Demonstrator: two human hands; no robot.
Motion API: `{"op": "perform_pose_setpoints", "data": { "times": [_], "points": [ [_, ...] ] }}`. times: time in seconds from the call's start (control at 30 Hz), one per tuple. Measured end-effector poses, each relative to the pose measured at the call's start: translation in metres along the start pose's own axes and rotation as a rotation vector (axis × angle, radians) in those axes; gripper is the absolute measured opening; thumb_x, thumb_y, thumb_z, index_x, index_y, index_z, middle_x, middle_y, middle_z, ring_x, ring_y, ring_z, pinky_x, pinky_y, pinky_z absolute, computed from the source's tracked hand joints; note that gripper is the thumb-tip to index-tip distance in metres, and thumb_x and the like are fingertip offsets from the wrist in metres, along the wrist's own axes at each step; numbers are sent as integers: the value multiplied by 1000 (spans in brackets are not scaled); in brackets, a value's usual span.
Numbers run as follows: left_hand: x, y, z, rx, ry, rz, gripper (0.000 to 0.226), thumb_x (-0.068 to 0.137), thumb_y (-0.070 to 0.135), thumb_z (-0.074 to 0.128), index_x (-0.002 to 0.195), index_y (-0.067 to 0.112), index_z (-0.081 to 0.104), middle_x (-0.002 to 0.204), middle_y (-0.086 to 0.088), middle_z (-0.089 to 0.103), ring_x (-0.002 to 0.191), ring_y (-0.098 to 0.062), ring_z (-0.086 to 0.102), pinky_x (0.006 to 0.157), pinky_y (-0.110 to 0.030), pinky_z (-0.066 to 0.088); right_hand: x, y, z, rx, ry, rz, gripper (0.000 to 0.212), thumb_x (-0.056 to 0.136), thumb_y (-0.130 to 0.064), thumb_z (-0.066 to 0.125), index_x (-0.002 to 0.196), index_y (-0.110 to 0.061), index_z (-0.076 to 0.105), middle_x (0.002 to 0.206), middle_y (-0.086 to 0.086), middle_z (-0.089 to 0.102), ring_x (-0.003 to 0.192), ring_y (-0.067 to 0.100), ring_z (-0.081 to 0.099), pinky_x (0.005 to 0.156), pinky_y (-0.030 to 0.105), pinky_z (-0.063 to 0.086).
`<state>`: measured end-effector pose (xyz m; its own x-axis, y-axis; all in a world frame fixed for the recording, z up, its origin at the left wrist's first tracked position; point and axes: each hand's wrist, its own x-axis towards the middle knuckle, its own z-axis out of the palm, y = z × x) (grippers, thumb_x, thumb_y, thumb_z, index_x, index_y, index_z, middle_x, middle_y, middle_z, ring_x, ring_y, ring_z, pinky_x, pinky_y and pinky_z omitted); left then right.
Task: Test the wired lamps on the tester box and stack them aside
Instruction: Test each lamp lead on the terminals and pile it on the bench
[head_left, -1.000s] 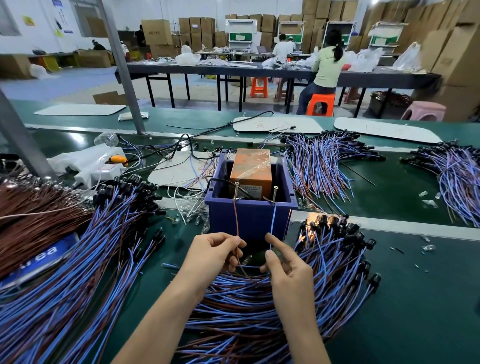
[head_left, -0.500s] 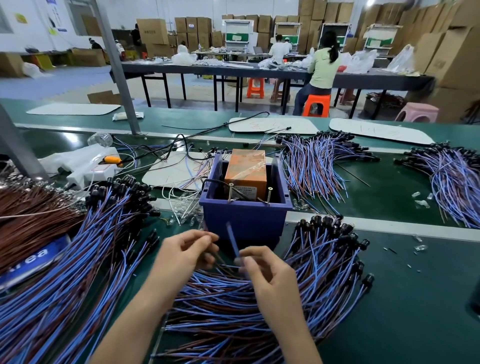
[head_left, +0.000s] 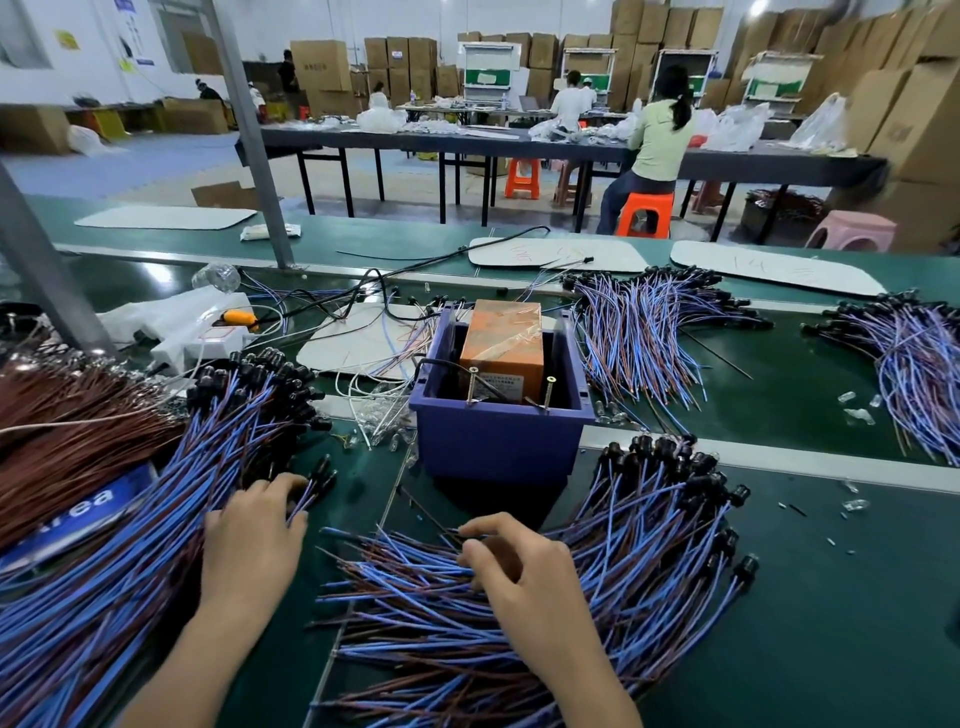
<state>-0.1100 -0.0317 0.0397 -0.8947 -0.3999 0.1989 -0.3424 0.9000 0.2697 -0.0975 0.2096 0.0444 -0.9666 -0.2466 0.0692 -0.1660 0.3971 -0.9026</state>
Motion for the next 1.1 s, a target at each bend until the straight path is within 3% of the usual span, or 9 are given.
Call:
{"op": "perform_pose_setpoints", "data": {
  "times": [0.1, 0.2, 0.33, 0.4, 0.57, 0.73, 0.87, 0.97, 1.1],
  "points": [
    [-4, 6, -4, -118, 65, 13, 22, 84, 15, 70, 105, 18, 66, 87, -1, 66, 88, -28, 61, 81, -45, 43, 0, 0, -1, 15, 6, 0, 14, 95, -28, 57, 89, -41, 61, 79, -1, 70, 71, 13, 63, 68, 30, 53],
    [-9, 17, -12, -316, 143, 37, 11, 82, 12, 72, 93, 15, 69, 86, -4, 68, 84, -29, 63, 80, -46, 49, -1, -3, -3, 75, 17, -9, 12, 95, -25, 58, 95, -33, 68, 83, -10, 69, 79, 2, 62, 66, 13, 47],
    [-15, 38, -25, -602, 174, 42, 11, 85, 12, 69, 83, 21, 66, 78, 9, 67, 75, -9, 63, 70, -22, 47, -3, -7, -4, 178, -21, -16, 22, 96, -24, 56, 103, -43, 66, 98, -21, 67, 97, -6, 60, 79, 10, 47],
    [-24, 53, -30, -704, 107, 110, 13, 84, 13, 70, 81, 25, 65, 70, 13, 68, 68, -1, 64, 65, -11, 47, -3, -10, -3, 239, -51, -47, 27, 97, -24, 55, 110, -46, 64, 112, -27, 64, 107, -9, 57, 86, 11, 46],
    [-53, 85, -26, -872, -202, 323, 24, 85, 12, 68, 82, 36, 67, 68, 4, 69, 54, -7, 58, 58, -24, 50, -4, -13, -7, 399, 1, -113, 29, 98, -17, 50, 117, -30, 67, 120, -22, 65, 114, -4, 57, 92, 17, 49],
    [-52, 81, -28, -874, -361, 281, 19, 87, 11, 66, 79, 27, 73, 66, 5, 70, 45, -1, 47, 48, -11, 38, -3, -8, -13, 582, 414, -50, 19, 94, -10, 54, 100, -15, 70, 95, -5, 73, 95, 13, 69, 82, 22, 55],
    [-37, 53, -44, -720, -517, 307, 13, 85, 18, 69, 79, 26, 75, 69, 6, 72, 56, 0, 59, 56, -9, 42, 0, -1, -26, 794, 791, 86, 14, 92, 2, 55, 87, -12, 57, 92, 8, 65, 78, 18, 72, 72, 22, 58],
    [-21, 34, -55, -688, -520, 279, 13, 83, 16, 70, 76, 24, 76, 74, 1, 74, 67, -6, 68, 65, -13, 50, 2, 5, -34, 697, 924, 97, 25, 93, 4, 53, 89, -21, 54, 102, 0, 64, 71, 6, 68, 71, 15, 56],
    [-10, 22, -63, -630, -482, 272, 17, 78, 19, 74, 65, 30, 74, 67, 2, 72, 60, -2, 64, 60, -8, 44, 1, 7, -36, 437, 974, 90, 37, 94, 5, 49, 91, -31, 50, 114, -5, 65, 68, -2, 62, 64, 5, 46]
  ]
}}
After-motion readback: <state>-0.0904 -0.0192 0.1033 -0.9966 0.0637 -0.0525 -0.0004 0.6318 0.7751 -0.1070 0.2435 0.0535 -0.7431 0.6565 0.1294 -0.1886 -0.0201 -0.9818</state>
